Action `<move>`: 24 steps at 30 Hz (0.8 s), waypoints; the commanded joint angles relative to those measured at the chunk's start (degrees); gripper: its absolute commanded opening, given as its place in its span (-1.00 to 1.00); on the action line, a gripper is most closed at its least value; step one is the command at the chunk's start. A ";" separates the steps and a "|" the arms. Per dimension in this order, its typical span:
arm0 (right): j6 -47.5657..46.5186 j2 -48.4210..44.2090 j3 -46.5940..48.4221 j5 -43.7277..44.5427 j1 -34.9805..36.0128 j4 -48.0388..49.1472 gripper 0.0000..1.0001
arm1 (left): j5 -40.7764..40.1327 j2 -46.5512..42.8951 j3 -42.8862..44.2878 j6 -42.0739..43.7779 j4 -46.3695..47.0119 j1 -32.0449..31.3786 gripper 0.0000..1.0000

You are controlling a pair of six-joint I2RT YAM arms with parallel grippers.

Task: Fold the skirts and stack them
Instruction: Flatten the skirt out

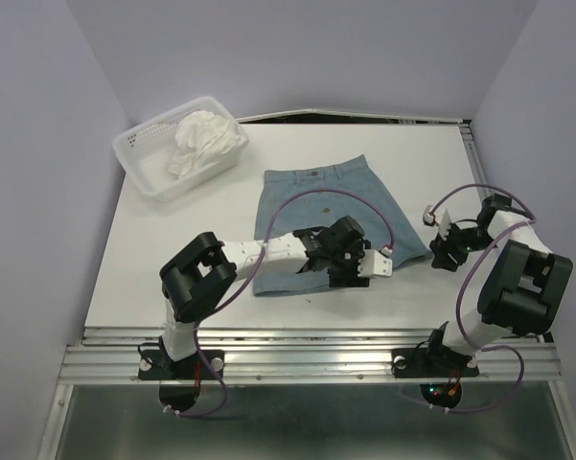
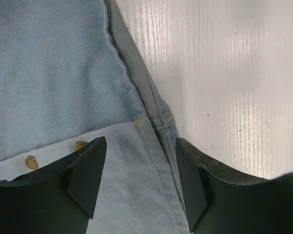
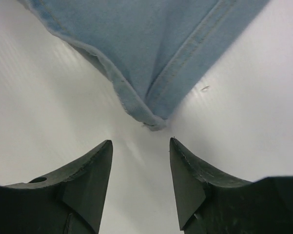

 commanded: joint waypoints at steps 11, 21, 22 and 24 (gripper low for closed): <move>-45.58 9.99 7.05 -6.33 -3.54 -6.30 0.21 | 7.02 -0.54 1.19 1.28 0.07 0.83 0.38; -52.64 10.60 4.94 -5.70 -3.01 -7.18 -0.10 | 8.78 2.98 6.64 -4.00 -1.16 4.25 0.36; -52.90 10.60 4.76 -5.53 -3.01 -6.83 -0.13 | 8.78 3.15 6.99 -4.35 -1.25 4.60 0.36; -53.70 10.34 3.80 -5.00 -3.01 -6.39 -0.18 | 9.21 3.33 8.22 -5.92 -1.25 5.92 0.36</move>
